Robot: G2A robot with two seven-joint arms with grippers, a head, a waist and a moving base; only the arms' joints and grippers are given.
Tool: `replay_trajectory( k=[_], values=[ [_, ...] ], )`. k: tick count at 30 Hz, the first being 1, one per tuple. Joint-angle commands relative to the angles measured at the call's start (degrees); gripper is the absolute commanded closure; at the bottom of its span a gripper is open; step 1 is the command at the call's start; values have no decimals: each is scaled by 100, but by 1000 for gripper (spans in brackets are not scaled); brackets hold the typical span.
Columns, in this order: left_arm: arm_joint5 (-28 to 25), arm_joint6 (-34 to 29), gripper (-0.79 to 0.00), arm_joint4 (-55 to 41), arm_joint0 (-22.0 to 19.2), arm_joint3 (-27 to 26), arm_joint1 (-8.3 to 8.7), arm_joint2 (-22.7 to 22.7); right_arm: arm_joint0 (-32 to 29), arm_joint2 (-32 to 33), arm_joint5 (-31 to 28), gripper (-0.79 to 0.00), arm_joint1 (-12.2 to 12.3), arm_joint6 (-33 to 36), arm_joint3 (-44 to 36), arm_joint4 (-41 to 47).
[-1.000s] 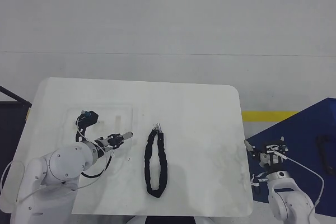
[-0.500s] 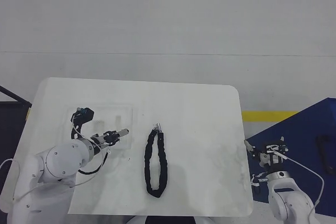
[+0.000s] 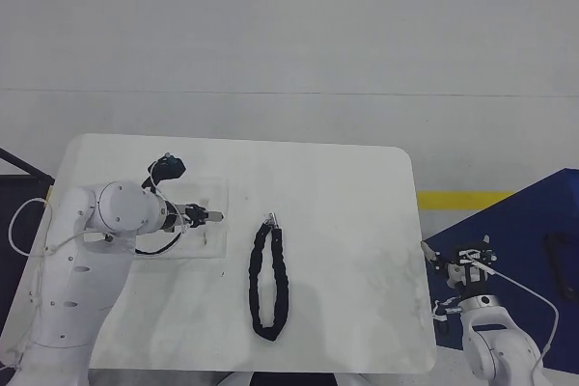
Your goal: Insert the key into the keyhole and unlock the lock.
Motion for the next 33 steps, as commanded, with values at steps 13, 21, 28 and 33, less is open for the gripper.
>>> replay_trajectory(
  k=[13, 21, 28, 33],
  values=[
    [-104, -1, -785, -10, 87, 30, 1, 83, 0, 0, 0, -785, 0, 0, 0, 0],
    [-3, -1, -785, -109, 135, -10, 163, 478, 0, 0, 0, -785, 0, 0, 0, 0],
    [-1, -1, -539, -246, 28, 174, 331, 684, 0, 0, 0, -785, 0, 0, 0, 0],
    [-1, -1, -305, -371, -60, 286, 399, 751, 0, 0, 0, -785, 0, 0, 0, 0]
  ],
)
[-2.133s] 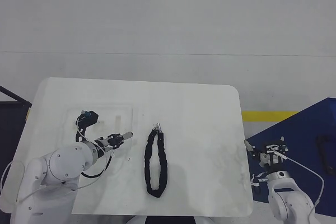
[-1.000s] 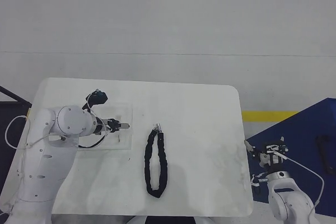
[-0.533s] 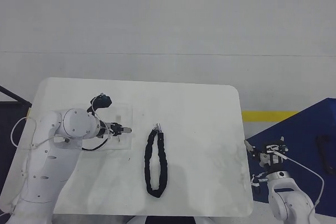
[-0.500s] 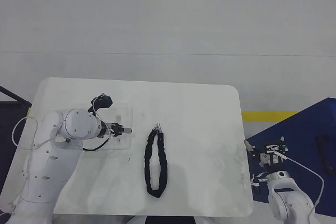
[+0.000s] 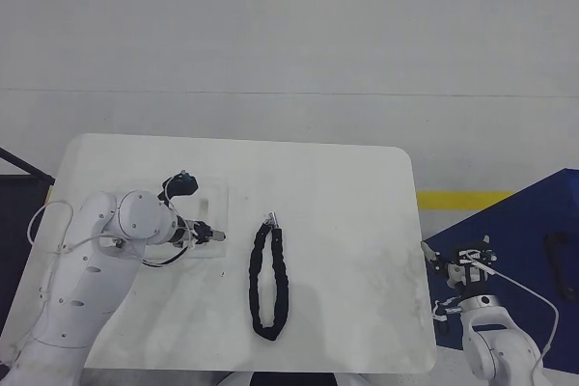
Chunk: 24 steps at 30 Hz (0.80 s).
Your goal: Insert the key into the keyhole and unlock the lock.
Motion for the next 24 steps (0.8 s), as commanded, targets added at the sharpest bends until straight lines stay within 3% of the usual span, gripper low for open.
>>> replay_trajectory(
  k=[1, 14, 16, 19, 24],
  values=[
    [0, 0, -311, -18, -16, 16, 25, 13, 0, 0, 0, -785, 0, 0, 0, 0],
    [266, 266, -240, -113, -41, 32, 87, 212, 0, 0, 0, -785, 0, 0, 0, 0],
    [290, 290, -188, -108, -57, 53, 94, 260, 0, 0, 0, -785, 0, 0, 0, 0],
    [335, 335, 0, -96, -57, 51, 112, 285, 0, 0, 0, -785, 0, 0, 0, 0],
    [397, 397, 0, -4, 42, -119, 177, 163, 0, 0, 0, -785, 0, 0, 0, 0]
  ],
)
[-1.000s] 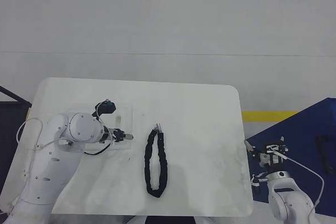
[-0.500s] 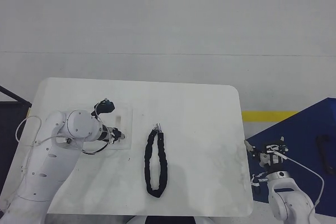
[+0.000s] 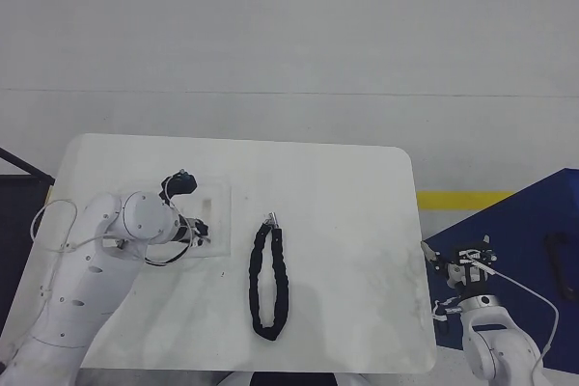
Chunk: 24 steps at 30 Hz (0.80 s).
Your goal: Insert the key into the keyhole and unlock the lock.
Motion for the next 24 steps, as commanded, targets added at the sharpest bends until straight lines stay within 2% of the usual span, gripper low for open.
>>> replay_trajectory(
  k=[1, 6, 10, 13, 17, 20, 24],
  values=[
    [2, 3, 0, 18, 86, -127, 36, -94, 0, 0, 0, -785, 0, 0, 0, 0],
    [30, 30, 0, 147, 432, -706, 157, -547, 0, 0, 0, -785, 0, 0, 0, 0],
    [-15, -15, 0, -108, 798, -1189, 265, -1165, 0, 0, 0, -785, 0, 0, 0, 0],
    [149, 149, 0, -467, 1043, -1372, 325, -1689, 0, 0, 0, -785, 0, 0, 0, 0],
    [60, 61, 0, -2445, 1296, -1328, 385, -2640, 0, 0, 0, -785, 0, 0, 0, 0],
    [-415, -385, 0, -4283, 1363, -767, 438, -3422, 0, 0, 0, -785, 0, 0, 0, 0],
    [-1111, -385, 0, -6204, 1566, 54, 557, -3750, 0, 0, 0, -785, 0, 0, 0, 0]
  ],
)
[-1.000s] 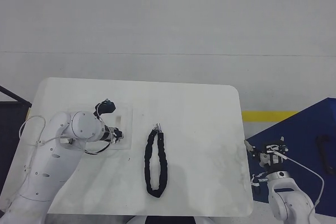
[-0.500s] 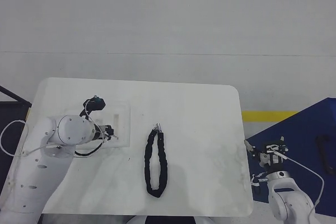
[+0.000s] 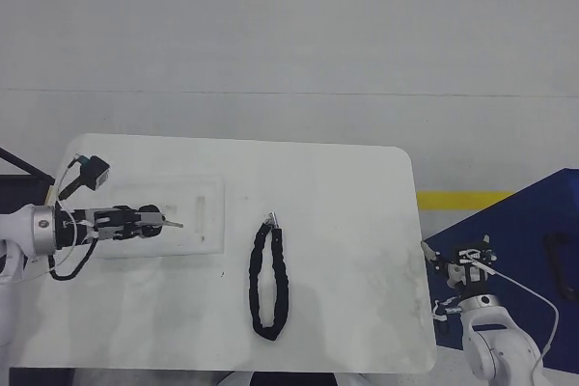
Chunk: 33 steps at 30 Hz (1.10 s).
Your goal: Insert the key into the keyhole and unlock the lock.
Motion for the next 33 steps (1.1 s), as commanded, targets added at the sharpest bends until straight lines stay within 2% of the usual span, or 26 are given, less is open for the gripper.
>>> replay_trajectory(
  k=[1, 4, 10, 33],
  values=[
    [-398, 12, 0, -1065, 86, 412, 93, -72, 0, 0, 0, -785, 0, 0, 0, 0],
    [-883, 12, 0, -1586, 215, 778, 236, -212, 0, 0, 0, -785, 0, 0, 0, 0],
    [-1250, 12, 0, -2197, 473, 1184, 497, -313, 0, 0, 0, -785, 0, 0, 0, 0],
    [-1250, 12, 0, -2197, 473, 1184, 497, -313, 0, 0, 0, -785, 0, 0, 0, 0]
  ],
)
